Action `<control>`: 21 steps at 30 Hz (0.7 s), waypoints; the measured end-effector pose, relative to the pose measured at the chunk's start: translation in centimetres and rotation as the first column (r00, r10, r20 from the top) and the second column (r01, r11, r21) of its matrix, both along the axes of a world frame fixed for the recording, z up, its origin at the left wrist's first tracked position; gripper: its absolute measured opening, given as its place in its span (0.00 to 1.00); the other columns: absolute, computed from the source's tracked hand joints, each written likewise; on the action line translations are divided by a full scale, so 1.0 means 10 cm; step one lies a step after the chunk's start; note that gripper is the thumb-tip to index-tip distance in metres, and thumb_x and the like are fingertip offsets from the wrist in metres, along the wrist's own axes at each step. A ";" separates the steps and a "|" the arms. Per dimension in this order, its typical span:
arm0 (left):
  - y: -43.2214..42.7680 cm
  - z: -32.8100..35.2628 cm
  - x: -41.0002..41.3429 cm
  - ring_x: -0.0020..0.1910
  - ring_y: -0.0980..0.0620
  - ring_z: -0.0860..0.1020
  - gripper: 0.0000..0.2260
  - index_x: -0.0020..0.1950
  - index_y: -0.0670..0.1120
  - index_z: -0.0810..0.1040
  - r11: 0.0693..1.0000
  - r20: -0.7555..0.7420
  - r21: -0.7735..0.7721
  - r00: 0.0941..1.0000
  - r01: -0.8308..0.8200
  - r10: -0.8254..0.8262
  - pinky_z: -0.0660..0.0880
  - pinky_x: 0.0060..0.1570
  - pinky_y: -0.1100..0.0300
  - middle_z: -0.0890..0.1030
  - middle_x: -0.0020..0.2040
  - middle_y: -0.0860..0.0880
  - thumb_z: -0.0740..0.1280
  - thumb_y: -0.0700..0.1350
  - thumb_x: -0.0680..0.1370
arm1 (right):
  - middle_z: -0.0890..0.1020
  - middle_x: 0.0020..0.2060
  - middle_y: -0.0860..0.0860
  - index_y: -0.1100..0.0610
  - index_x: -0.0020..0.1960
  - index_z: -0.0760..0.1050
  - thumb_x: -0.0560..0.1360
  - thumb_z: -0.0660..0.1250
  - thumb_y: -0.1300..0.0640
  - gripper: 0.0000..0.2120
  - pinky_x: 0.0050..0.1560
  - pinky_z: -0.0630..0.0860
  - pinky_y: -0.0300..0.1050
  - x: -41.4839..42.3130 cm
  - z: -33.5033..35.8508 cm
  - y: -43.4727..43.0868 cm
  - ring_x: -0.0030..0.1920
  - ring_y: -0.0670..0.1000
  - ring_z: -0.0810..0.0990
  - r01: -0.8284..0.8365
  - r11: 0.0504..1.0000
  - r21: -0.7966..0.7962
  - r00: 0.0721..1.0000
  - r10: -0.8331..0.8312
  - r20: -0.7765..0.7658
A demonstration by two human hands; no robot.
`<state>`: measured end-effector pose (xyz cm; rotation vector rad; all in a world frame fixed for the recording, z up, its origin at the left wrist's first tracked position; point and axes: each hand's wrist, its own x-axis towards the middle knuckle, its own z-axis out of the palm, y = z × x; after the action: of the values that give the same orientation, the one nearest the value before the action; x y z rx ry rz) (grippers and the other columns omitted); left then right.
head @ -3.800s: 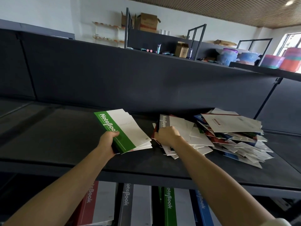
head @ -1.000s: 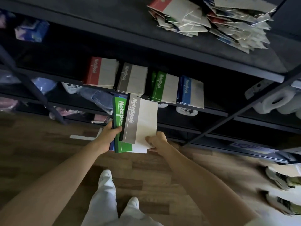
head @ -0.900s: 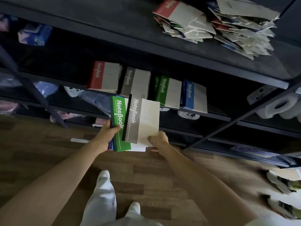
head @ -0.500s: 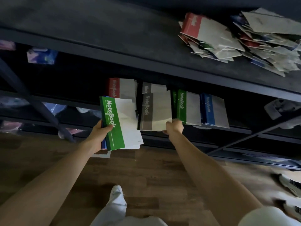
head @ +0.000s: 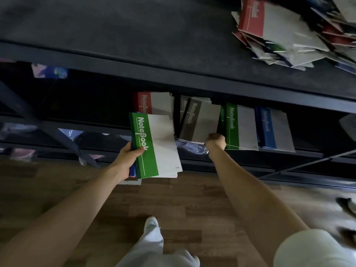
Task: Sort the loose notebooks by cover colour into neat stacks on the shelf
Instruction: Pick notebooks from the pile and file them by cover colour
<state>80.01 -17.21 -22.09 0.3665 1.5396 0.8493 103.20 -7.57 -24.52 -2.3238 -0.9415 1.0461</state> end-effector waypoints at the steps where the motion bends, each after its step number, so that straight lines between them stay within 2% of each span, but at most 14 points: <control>1: 0.02 0.00 0.02 0.52 0.44 0.75 0.15 0.67 0.46 0.70 1.000 0.003 0.001 1.000 0.012 -0.012 0.71 0.48 0.49 0.76 0.62 0.41 0.60 0.38 0.80 | 0.77 0.62 0.61 0.63 0.64 0.74 0.78 0.60 0.65 0.15 0.60 0.71 0.44 -0.01 -0.02 0.02 0.63 0.59 0.75 -0.021 1.000 -0.011 1.000 0.021 -0.019; 4: 0.07 0.01 0.09 0.51 0.45 0.74 0.15 0.67 0.46 0.70 0.999 0.015 0.008 0.999 0.035 -0.035 0.71 0.45 0.50 0.76 0.58 0.43 0.60 0.39 0.80 | 0.72 0.68 0.56 0.57 0.70 0.68 0.78 0.58 0.67 0.21 0.62 0.67 0.37 -0.02 -0.06 0.03 0.66 0.55 0.73 -0.086 0.996 -0.039 0.989 0.081 -0.120; 7: 0.10 0.00 0.19 0.53 0.44 0.75 0.15 0.67 0.46 0.70 0.998 0.024 0.013 0.998 0.054 -0.054 0.71 0.49 0.48 0.76 0.60 0.42 0.60 0.39 0.80 | 0.74 0.66 0.57 0.59 0.70 0.67 0.78 0.58 0.68 0.21 0.58 0.69 0.38 0.00 -0.07 0.01 0.64 0.56 0.74 -0.118 0.993 -0.033 0.979 0.110 -0.170; 9: 0.11 0.01 0.26 0.53 0.44 0.75 0.15 0.66 0.46 0.70 0.998 0.019 0.017 0.998 0.061 -0.062 0.71 0.51 0.48 0.76 0.60 0.41 0.60 0.38 0.80 | 0.75 0.64 0.57 0.59 0.70 0.67 0.77 0.59 0.69 0.22 0.53 0.70 0.38 0.02 -0.06 0.03 0.62 0.57 0.75 -0.085 0.996 0.010 0.964 0.084 -0.253; 11: 0.12 0.01 0.33 0.53 0.44 0.75 0.14 0.66 0.46 0.71 0.998 0.015 0.022 0.998 0.062 -0.063 0.71 0.52 0.47 0.76 0.61 0.41 0.61 0.38 0.80 | 0.74 0.65 0.56 0.58 0.72 0.65 0.77 0.59 0.69 0.24 0.53 0.69 0.38 0.04 -0.04 0.05 0.63 0.57 0.74 -0.060 0.998 0.030 0.942 0.067 -0.328; 14: 0.12 0.01 0.46 0.53 0.44 0.75 0.15 0.66 0.45 0.71 0.997 0.020 0.032 0.997 0.067 -0.068 0.71 0.51 0.48 0.76 0.60 0.41 0.61 0.37 0.80 | 0.72 0.67 0.57 0.59 0.72 0.64 0.79 0.60 0.64 0.22 0.59 0.69 0.40 0.08 0.00 -0.01 0.65 0.56 0.73 -0.124 0.992 0.006 0.952 0.120 -0.282; 16: 0.12 0.01 0.60 0.54 0.44 0.75 0.15 0.67 0.45 0.70 0.997 0.028 0.038 0.997 0.071 -0.072 0.72 0.50 0.49 0.76 0.58 0.42 0.60 0.37 0.80 | 0.76 0.60 0.58 0.62 0.67 0.69 0.79 0.62 0.58 0.18 0.59 0.72 0.46 0.16 0.00 -0.08 0.59 0.56 0.76 -0.145 0.987 -0.062 0.944 0.120 -0.307; 18: 0.13 0.01 0.76 0.55 0.43 0.76 0.16 0.67 0.45 0.69 0.996 0.027 0.053 0.997 0.068 -0.070 0.72 0.48 0.49 0.77 0.58 0.42 0.61 0.37 0.80 | 0.80 0.49 0.57 0.61 0.58 0.74 0.77 0.66 0.54 0.14 0.58 0.77 0.51 0.30 -0.01 -0.15 0.48 0.55 0.80 -0.211 0.960 -0.182 0.884 0.108 -0.454; 19: 0.14 0.01 0.85 0.55 0.43 0.76 0.16 0.67 0.45 0.69 0.996 0.017 0.064 0.997 0.069 -0.071 0.72 0.48 0.49 0.77 0.57 0.43 0.62 0.37 0.79 | 0.80 0.45 0.56 0.60 0.55 0.74 0.76 0.68 0.55 0.12 0.57 0.77 0.54 0.39 0.00 -0.19 0.44 0.54 0.80 -0.277 0.934 -0.227 0.851 0.129 -0.510; 21: 0.16 0.00 1.07 0.56 0.43 0.76 0.17 0.68 0.47 0.69 0.995 0.006 0.081 0.998 0.057 -0.057 0.73 0.49 0.48 0.77 0.57 0.44 0.63 0.37 0.79 | 0.79 0.43 0.55 0.60 0.53 0.73 0.73 0.71 0.59 0.12 0.55 0.78 0.53 0.57 -0.02 -0.23 0.43 0.53 0.79 -0.419 0.873 -0.251 0.836 0.263 -0.482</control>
<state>90.69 -15.57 -22.13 0.4629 1.4834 0.8686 108.94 -9.86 -24.74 -2.0594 -1.0824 1.9318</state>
